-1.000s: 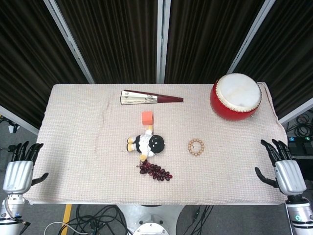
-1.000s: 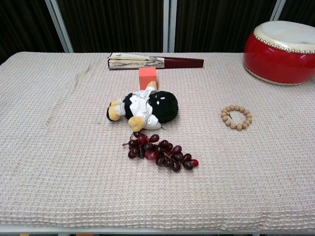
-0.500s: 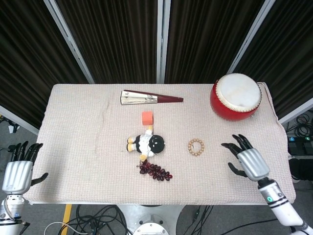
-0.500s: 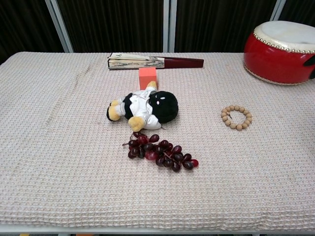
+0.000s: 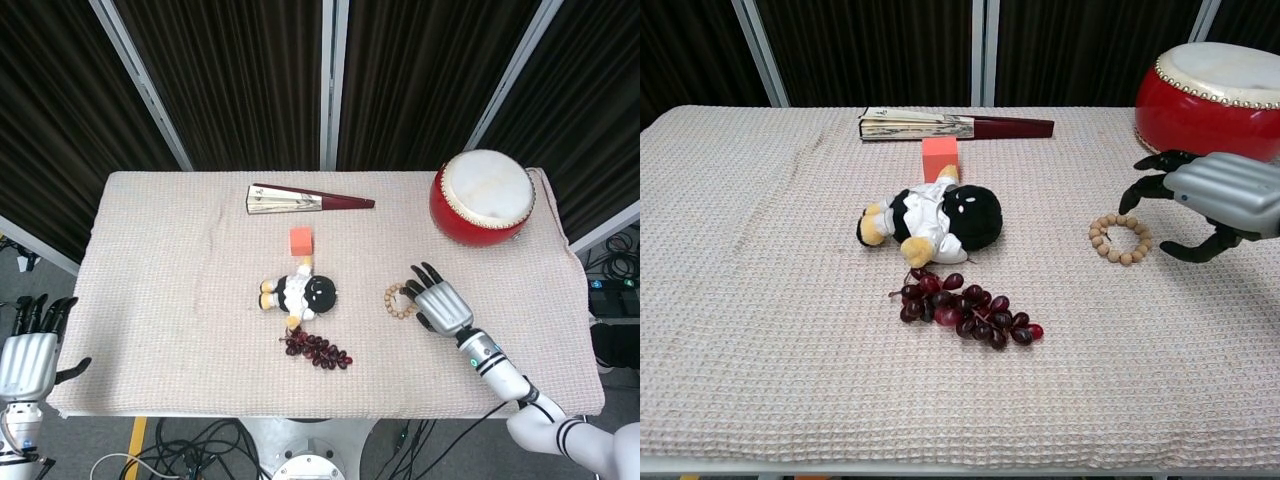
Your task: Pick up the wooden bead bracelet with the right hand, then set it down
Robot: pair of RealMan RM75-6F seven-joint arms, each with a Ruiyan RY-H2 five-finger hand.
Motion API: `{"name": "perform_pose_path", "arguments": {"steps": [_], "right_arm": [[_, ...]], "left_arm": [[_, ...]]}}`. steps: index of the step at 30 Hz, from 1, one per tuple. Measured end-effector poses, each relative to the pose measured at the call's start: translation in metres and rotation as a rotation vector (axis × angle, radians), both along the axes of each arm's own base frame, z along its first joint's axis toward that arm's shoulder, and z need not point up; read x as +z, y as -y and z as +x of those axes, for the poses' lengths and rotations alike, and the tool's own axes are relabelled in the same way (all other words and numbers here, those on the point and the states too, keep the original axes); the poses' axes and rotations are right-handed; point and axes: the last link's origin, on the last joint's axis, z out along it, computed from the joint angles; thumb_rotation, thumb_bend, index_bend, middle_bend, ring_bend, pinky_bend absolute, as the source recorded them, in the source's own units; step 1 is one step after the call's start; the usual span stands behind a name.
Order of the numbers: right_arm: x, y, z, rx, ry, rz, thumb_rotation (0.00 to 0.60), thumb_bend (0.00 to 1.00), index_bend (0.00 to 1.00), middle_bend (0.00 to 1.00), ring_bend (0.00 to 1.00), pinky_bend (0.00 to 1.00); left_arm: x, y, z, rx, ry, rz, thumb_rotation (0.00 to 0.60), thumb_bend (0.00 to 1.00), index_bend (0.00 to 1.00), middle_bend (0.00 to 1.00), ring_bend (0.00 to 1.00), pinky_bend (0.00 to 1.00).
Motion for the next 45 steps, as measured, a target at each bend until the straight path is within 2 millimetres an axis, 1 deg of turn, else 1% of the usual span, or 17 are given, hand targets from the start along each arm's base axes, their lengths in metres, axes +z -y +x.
{"name": "perform_pose_path", "arguments": {"steps": [2,5,15,18,21,25,28,31,34,37,40,41,45], "right_arm": [[-0.009,0.001,0.000,0.013,-0.004,0.001,0.600,0.34,0.34,0.23,0.00,0.00],[-0.016,0.001,-0.001,0.044,-0.016,-0.005,0.600,0.34,0.38,0.22,0.00,0.00],[-0.024,-0.003,-0.010,0.106,-0.040,-0.037,0.600,0.34,0.40,0.20,0.00,0.00],[-0.028,-0.004,-0.012,0.117,-0.052,-0.043,0.600,0.34,0.43,0.20,0.00,0.00],[-0.032,-0.004,-0.014,0.124,-0.064,-0.050,0.600,0.35,0.48,0.21,0.00,0.00],[-0.033,-0.005,-0.017,0.136,-0.066,-0.073,0.600,0.38,0.62,0.25,0.01,0.00],[-0.031,-0.005,-0.016,0.135,-0.017,-0.102,0.600,0.40,0.67,0.27,0.04,0.00],[-0.027,-0.005,-0.014,0.092,0.088,-0.118,0.600,0.40,0.69,0.29,0.06,0.00],[-0.021,-0.004,-0.012,0.003,0.255,-0.119,0.600,0.42,0.70,0.31,0.07,0.00],[-0.017,-0.004,-0.008,-0.124,0.474,-0.069,0.600,0.43,0.68,0.32,0.07,0.00],[-0.013,-0.007,0.000,-0.296,0.728,0.042,0.600,0.44,0.65,0.33,0.07,0.00],[-0.012,-0.009,0.004,-0.374,0.837,0.104,0.600,0.44,0.64,0.33,0.06,0.00],[-0.007,-0.017,0.018,-0.623,1.158,0.310,0.600,0.44,0.60,0.33,0.06,0.00]], "left_arm": [[0.000,0.000,0.000,0.000,0.002,0.000,0.600,0.00,0.14,0.15,0.01,0.01],[-0.001,0.000,-0.001,0.003,0.003,-0.003,0.600,0.00,0.14,0.15,0.01,0.01],[-0.003,-0.003,-0.002,0.003,0.006,-0.015,0.600,0.00,0.14,0.15,0.01,0.01],[-0.003,-0.003,-0.003,0.006,0.009,-0.015,0.600,0.00,0.14,0.15,0.01,0.01],[-0.003,-0.003,-0.004,0.011,0.012,-0.016,0.600,0.00,0.14,0.15,0.01,0.01],[-0.004,-0.002,-0.006,0.017,0.017,-0.020,0.600,0.00,0.14,0.15,0.01,0.01],[-0.004,-0.002,-0.006,0.016,0.019,-0.019,0.600,0.00,0.14,0.15,0.01,0.01],[-0.003,-0.002,-0.006,0.014,0.020,-0.017,0.600,0.00,0.14,0.15,0.01,0.01],[-0.003,-0.002,-0.006,0.014,0.020,-0.018,0.600,0.00,0.14,0.15,0.01,0.01],[-0.004,-0.003,-0.005,0.010,0.018,-0.025,0.600,0.00,0.14,0.15,0.01,0.02],[-0.005,-0.005,-0.003,0.004,0.018,-0.033,0.600,0.00,0.14,0.15,0.01,0.02],[-0.005,-0.005,-0.002,0.003,0.018,-0.038,0.600,0.00,0.14,0.15,0.01,0.02],[-0.006,-0.006,-0.001,0.004,0.015,-0.050,0.600,0.00,0.14,0.15,0.01,0.02]]}}
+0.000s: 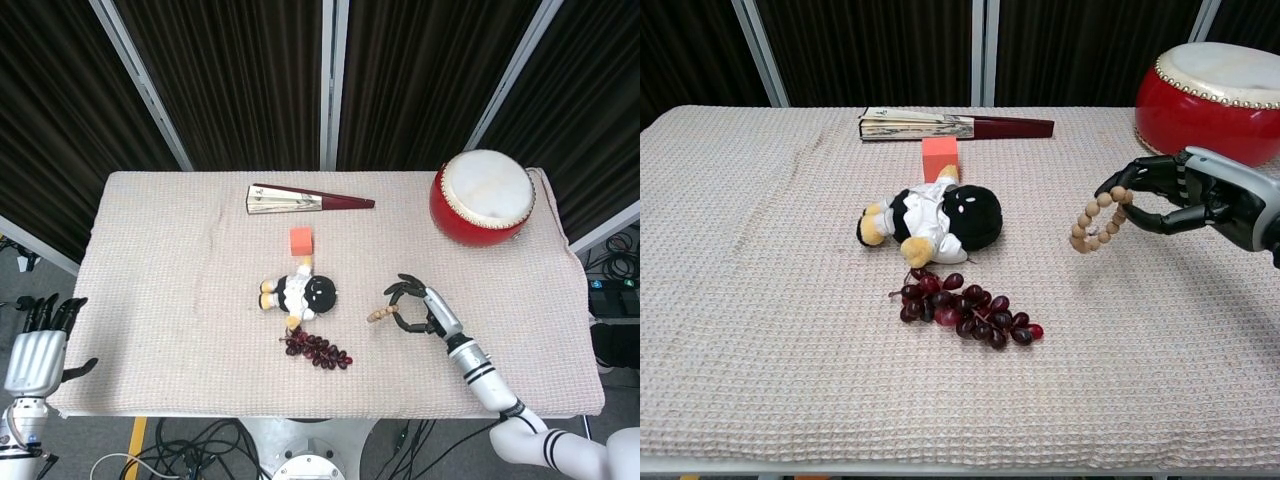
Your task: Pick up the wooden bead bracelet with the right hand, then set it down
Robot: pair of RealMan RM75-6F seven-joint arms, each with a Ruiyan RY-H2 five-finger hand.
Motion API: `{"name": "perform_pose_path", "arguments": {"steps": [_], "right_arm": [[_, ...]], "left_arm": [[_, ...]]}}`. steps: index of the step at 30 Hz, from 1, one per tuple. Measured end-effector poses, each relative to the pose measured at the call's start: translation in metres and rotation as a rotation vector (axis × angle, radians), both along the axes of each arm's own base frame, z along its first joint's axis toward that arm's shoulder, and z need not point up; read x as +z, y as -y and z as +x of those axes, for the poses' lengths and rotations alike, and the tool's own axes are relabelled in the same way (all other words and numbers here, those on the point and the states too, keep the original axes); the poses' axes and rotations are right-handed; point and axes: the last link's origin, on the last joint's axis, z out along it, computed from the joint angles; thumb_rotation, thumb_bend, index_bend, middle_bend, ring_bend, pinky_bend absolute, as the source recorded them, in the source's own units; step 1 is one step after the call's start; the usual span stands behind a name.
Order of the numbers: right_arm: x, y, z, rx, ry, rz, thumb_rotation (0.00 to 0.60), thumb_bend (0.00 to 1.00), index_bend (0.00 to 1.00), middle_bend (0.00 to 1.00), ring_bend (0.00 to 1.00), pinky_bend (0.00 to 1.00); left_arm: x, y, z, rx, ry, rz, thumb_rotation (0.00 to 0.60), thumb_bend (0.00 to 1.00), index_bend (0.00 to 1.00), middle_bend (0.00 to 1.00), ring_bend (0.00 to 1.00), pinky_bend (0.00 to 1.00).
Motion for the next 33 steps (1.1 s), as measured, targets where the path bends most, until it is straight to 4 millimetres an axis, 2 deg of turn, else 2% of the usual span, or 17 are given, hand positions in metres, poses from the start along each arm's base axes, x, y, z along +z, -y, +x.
{"name": "perform_pose_path", "arguments": {"steps": [5,11,15,22,27,31,33], "right_arm": [[0.014,-0.002,-0.002,-0.205,0.338,0.206,0.600,0.44,0.56,0.33,0.06,0.00],[0.031,-0.005,-0.004,-0.377,0.610,0.408,0.600,0.44,0.51,0.35,0.06,0.00],[0.040,-0.010,-0.004,-0.434,0.685,0.525,0.600,0.45,0.49,0.35,0.06,0.00],[0.049,-0.014,-0.001,-0.418,0.766,0.637,0.590,0.46,0.37,0.35,0.03,0.00],[0.055,-0.010,0.003,-0.307,0.799,0.644,0.467,0.40,0.29,0.34,0.00,0.00],[0.057,-0.008,0.005,-0.191,0.785,0.624,0.305,0.18,0.27,0.34,0.00,0.00],[0.055,-0.008,0.005,-0.141,0.757,0.601,0.231,0.13,0.27,0.34,0.00,0.00]], "left_arm": [[0.002,-0.001,0.001,0.002,-0.001,-0.001,0.600,0.00,0.14,0.15,0.01,0.02],[0.000,-0.003,0.003,0.000,-0.002,-0.017,0.600,0.00,0.14,0.15,0.01,0.02],[-0.001,-0.005,0.005,-0.007,-0.003,-0.020,0.600,0.00,0.14,0.15,0.01,0.02],[0.000,-0.005,0.006,-0.006,-0.004,-0.023,0.600,0.00,0.14,0.15,0.01,0.02],[0.000,-0.004,0.005,-0.004,-0.003,-0.021,0.600,0.00,0.14,0.15,0.01,0.02],[-0.001,-0.004,0.006,-0.004,-0.003,-0.025,0.600,0.00,0.14,0.15,0.01,0.02],[-0.001,-0.004,0.006,-0.005,-0.004,-0.026,0.600,0.00,0.14,0.15,0.01,0.02]]}}
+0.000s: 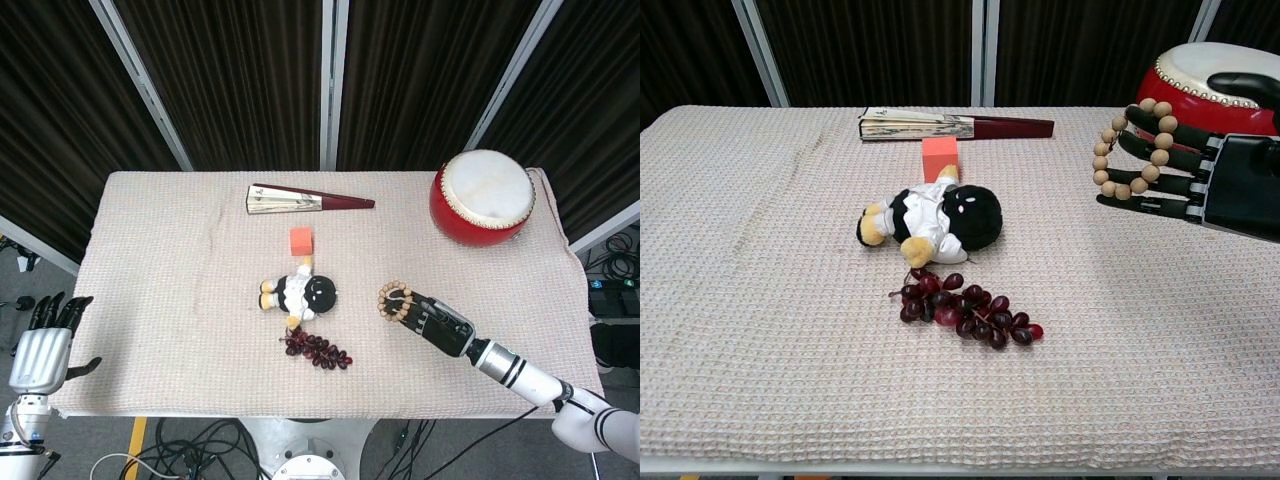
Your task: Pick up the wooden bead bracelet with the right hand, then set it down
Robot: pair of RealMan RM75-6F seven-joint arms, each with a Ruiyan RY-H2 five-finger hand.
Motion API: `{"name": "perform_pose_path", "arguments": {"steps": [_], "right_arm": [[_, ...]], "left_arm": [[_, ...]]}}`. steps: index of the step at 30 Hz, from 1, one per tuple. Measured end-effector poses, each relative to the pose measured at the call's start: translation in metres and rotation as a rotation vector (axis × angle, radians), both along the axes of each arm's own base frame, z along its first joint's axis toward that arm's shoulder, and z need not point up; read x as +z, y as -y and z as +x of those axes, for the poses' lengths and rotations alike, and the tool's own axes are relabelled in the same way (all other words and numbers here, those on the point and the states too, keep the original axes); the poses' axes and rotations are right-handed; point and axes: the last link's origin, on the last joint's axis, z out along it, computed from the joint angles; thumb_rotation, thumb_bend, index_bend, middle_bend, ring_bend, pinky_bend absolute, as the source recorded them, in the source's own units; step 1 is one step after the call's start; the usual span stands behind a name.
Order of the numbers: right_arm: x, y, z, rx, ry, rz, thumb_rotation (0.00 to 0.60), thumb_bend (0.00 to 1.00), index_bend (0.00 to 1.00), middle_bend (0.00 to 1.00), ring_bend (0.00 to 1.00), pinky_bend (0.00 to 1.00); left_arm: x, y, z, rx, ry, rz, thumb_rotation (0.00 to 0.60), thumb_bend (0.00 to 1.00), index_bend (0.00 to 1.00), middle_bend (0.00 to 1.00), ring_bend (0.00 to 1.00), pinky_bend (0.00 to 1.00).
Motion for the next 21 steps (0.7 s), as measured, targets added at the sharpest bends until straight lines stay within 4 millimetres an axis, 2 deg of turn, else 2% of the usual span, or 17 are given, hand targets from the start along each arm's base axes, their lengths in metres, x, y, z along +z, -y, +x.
{"name": "perform_pose_path", "arguments": {"steps": [2,5,8,12,14,17,19,21], "right_arm": [[-0.003,0.000,0.001,0.041,-0.028,-0.046,0.197,0.13,0.27,0.34,0.00,0.00],[-0.007,0.000,0.003,0.095,-0.074,-0.124,0.190,0.22,0.29,0.37,0.03,0.00],[-0.010,0.000,0.006,0.129,-0.117,-0.208,0.192,0.30,0.37,0.44,0.10,0.00],[-0.013,0.002,0.009,0.123,-0.146,-0.303,0.191,0.33,0.49,0.52,0.17,0.00],[-0.013,0.001,0.009,0.094,-0.138,-0.328,0.192,0.32,0.52,0.54,0.19,0.00],[-0.013,0.000,0.007,0.072,-0.127,-0.335,0.191,0.21,0.58,0.57,0.22,0.00],[-0.012,0.000,0.006,0.058,-0.120,-0.335,0.193,0.20,0.62,0.59,0.24,0.00],[-0.011,0.001,0.005,0.044,-0.115,-0.339,0.196,0.23,0.65,0.61,0.26,0.00]], "left_arm": [[0.000,0.000,0.000,0.001,-0.001,0.000,0.600,0.00,0.14,0.15,0.01,0.02],[0.000,0.000,-0.001,0.003,-0.001,0.003,0.600,0.00,0.14,0.15,0.01,0.02],[0.000,0.002,-0.001,0.008,0.001,0.004,0.600,0.00,0.14,0.15,0.01,0.02],[0.001,0.003,-0.002,0.011,0.002,0.010,0.600,0.00,0.14,0.15,0.01,0.02],[0.001,0.003,-0.003,0.012,0.003,0.010,0.600,0.00,0.14,0.15,0.01,0.02],[0.001,0.003,-0.003,0.011,0.003,0.011,0.600,0.00,0.14,0.15,0.01,0.02],[0.001,0.003,-0.002,0.010,0.002,0.011,0.600,0.00,0.14,0.15,0.01,0.02],[0.001,0.003,-0.002,0.009,0.002,0.011,0.600,0.00,0.14,0.15,0.01,0.02]]}}
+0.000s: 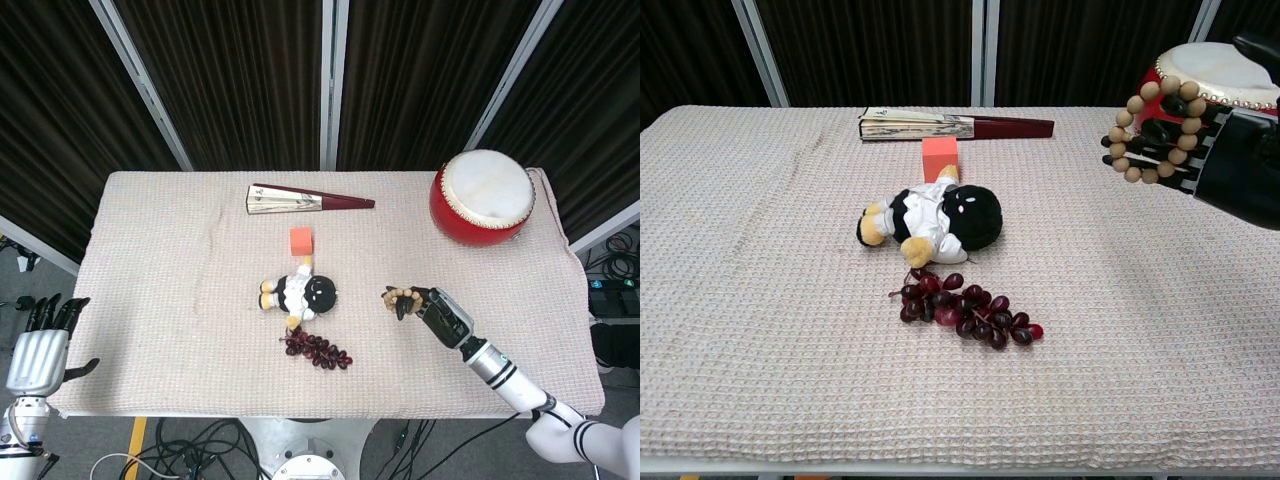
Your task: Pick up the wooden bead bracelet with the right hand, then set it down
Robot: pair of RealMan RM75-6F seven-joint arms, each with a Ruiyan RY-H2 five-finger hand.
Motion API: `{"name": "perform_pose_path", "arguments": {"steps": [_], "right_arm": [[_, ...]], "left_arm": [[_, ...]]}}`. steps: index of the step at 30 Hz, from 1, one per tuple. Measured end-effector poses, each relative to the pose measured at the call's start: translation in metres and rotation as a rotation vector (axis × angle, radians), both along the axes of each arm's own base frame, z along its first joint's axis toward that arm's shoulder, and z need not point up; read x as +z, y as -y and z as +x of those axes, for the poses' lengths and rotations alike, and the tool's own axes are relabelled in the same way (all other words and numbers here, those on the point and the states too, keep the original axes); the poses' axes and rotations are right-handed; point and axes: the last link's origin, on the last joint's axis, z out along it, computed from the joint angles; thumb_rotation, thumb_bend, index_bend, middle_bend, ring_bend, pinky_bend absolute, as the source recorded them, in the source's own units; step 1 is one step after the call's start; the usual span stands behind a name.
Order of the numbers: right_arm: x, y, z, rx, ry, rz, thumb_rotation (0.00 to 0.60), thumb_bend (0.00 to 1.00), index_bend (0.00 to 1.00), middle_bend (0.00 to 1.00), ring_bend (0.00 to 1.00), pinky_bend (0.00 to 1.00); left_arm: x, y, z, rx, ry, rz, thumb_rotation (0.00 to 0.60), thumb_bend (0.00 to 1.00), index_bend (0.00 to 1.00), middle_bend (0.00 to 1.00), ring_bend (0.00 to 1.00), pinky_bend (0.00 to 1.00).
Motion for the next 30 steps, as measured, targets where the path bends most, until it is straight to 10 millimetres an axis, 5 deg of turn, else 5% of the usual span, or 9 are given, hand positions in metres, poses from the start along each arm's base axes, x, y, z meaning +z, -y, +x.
{"name": "perform_pose_path", "arguments": {"steps": [9,19,30], "right_arm": [[0.0046,0.0001,-0.0050,-0.038,0.047,-0.002,0.198,0.53,0.68,0.63,0.28,0.00],[0.0065,0.0009,-0.0065,-0.033,0.029,-0.022,0.196,0.56,0.68,0.63,0.28,0.00],[0.0093,0.0027,-0.0076,-0.036,0.005,-0.037,0.198,0.82,0.68,0.60,0.27,0.00]], "left_arm": [[-0.0005,-0.0012,0.0011,-0.002,-0.005,-0.002,0.600,0.00,0.14,0.15,0.01,0.02],[-0.0005,-0.0018,0.0010,0.002,-0.006,-0.002,0.600,0.00,0.14,0.15,0.01,0.02],[-0.0017,-0.0041,0.0013,0.004,-0.005,-0.008,0.600,0.00,0.14,0.15,0.01,0.02]]}}
